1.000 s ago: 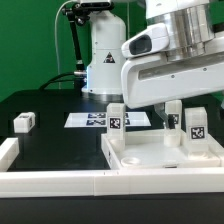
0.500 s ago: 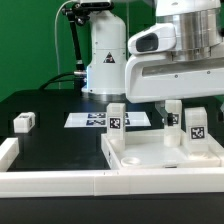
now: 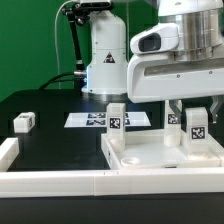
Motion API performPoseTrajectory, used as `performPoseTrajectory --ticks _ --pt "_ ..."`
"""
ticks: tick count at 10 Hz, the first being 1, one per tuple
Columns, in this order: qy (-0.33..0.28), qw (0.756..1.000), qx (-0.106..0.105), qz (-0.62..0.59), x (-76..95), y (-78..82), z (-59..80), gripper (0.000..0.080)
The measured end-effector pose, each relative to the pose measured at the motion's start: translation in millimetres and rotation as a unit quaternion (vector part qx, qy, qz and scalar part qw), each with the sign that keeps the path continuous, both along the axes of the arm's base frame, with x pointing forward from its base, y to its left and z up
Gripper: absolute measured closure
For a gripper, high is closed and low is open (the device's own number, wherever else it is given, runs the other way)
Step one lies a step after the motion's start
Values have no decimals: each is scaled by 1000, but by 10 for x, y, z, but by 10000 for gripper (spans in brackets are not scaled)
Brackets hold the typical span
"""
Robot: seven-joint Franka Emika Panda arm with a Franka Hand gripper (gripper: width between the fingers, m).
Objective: Assemble square table
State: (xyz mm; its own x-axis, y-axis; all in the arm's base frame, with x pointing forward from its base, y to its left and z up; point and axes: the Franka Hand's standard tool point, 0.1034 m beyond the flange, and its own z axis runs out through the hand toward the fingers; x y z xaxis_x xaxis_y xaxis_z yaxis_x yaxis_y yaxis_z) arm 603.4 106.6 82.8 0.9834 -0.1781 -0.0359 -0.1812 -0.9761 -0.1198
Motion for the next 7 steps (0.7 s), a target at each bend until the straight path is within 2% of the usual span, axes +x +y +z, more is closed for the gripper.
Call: performPoseTrajectory --ticks 4,7 --pt "3 1000 0 -20 0 1 0 509" --pt "20 983 0 -184 -30 44 -4 509"
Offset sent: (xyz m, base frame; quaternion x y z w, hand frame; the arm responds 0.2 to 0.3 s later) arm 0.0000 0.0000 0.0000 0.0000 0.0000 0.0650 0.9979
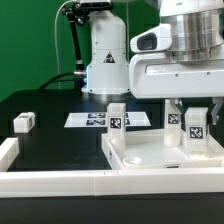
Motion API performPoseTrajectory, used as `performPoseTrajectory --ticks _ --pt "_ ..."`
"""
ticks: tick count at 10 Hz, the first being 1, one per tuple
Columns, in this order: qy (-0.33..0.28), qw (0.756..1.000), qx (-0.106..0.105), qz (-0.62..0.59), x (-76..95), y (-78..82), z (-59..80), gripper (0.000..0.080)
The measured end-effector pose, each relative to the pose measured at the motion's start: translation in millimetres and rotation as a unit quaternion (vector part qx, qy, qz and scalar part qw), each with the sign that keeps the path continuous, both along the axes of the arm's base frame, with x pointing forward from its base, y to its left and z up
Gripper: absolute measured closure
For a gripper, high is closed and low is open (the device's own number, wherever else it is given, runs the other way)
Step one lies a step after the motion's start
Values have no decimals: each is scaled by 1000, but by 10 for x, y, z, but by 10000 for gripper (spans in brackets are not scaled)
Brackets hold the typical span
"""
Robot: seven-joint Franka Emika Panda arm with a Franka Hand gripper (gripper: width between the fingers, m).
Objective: Assemble square table
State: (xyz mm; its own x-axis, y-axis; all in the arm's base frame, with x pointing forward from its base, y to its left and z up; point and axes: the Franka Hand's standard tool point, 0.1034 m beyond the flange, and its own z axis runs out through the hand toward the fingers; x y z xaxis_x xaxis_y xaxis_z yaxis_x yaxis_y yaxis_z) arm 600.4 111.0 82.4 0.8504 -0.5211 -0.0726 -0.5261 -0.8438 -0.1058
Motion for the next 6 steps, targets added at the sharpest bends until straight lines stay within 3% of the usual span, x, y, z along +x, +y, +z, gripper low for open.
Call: performPoseTrajectory --ticks 3,5,6 --pt "21 986 1 -164 -5 46 0 509" --pt "42 953 6 -301 -11 93 -12 508" --pt "44 949 7 -313 -9 94 -13 508"
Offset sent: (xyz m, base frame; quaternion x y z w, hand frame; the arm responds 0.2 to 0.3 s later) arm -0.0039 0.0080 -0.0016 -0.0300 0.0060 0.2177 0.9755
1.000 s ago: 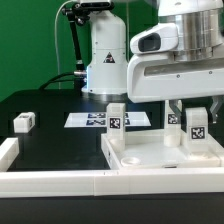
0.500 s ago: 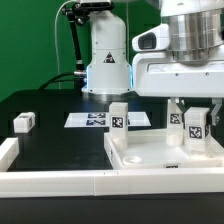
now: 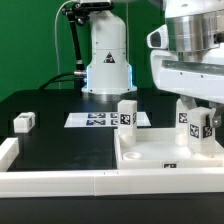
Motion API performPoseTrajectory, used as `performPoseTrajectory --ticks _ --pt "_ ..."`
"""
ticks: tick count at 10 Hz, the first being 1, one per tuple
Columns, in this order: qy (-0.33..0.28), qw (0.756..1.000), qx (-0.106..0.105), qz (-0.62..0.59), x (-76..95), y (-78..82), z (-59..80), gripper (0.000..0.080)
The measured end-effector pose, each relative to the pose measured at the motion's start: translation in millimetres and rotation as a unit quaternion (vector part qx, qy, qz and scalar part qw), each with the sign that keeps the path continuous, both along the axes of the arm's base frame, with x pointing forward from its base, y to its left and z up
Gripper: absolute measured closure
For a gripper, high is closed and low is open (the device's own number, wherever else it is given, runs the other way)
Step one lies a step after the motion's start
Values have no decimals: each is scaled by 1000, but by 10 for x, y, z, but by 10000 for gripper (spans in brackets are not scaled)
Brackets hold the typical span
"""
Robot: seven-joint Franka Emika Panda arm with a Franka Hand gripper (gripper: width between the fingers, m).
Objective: Assemble square table
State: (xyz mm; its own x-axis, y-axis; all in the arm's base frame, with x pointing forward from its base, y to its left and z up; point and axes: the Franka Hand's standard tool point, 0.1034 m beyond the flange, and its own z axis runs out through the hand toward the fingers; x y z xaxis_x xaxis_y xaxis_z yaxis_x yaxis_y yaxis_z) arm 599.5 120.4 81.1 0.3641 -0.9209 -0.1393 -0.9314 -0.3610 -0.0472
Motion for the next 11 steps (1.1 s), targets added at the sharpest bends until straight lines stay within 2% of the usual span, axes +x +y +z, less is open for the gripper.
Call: performPoseTrajectory --ticks 3,5,7,8,9,11 --pt "12 996 4 -90 2 19 -2 508" --pt "10 997 4 -73 2 18 -2 508" --pt "0 1000 2 -1 1 14 11 201" --pt "-7 998 3 59 -4 21 16 201" --pt "-15 994 4 108 -5 20 15 166" --pt "-30 977 4 213 -7 18 10 151"
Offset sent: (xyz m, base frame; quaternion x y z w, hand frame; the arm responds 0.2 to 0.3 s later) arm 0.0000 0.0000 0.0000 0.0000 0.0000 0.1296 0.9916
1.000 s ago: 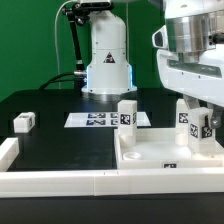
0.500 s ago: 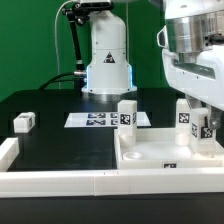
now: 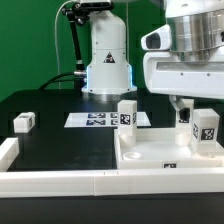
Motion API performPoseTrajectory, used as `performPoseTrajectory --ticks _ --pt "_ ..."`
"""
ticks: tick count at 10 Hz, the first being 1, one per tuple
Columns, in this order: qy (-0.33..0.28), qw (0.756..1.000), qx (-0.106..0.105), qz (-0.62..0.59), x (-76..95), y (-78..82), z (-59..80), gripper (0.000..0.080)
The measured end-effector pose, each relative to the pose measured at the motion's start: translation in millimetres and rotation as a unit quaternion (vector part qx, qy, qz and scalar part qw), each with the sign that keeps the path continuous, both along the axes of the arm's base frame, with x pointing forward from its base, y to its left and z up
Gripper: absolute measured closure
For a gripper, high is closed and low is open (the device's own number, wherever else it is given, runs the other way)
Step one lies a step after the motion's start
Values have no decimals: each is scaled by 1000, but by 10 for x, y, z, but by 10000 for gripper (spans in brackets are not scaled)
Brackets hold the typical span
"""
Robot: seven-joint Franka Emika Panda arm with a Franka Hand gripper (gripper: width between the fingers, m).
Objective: Assemble square table
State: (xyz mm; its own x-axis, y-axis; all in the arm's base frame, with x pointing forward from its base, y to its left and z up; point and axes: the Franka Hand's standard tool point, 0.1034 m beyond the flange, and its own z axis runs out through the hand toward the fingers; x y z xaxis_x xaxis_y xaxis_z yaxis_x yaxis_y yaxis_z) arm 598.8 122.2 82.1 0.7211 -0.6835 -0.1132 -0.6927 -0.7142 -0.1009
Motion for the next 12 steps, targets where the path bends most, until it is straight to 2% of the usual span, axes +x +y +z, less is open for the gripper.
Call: performPoseTrajectory --ticks 3,5,9,10,11,12 --pt "-7 985 1 174 25 -13 -36 151" --pt "0 972 4 233 69 -6 -26 151" --pt "-25 935 -4 354 137 -33 3 151" --pt "-29 920 -2 390 136 -42 -6 273" --pt "-27 927 -2 374 136 -39 -7 407" --pt "-27 927 -3 374 137 -49 -9 407"
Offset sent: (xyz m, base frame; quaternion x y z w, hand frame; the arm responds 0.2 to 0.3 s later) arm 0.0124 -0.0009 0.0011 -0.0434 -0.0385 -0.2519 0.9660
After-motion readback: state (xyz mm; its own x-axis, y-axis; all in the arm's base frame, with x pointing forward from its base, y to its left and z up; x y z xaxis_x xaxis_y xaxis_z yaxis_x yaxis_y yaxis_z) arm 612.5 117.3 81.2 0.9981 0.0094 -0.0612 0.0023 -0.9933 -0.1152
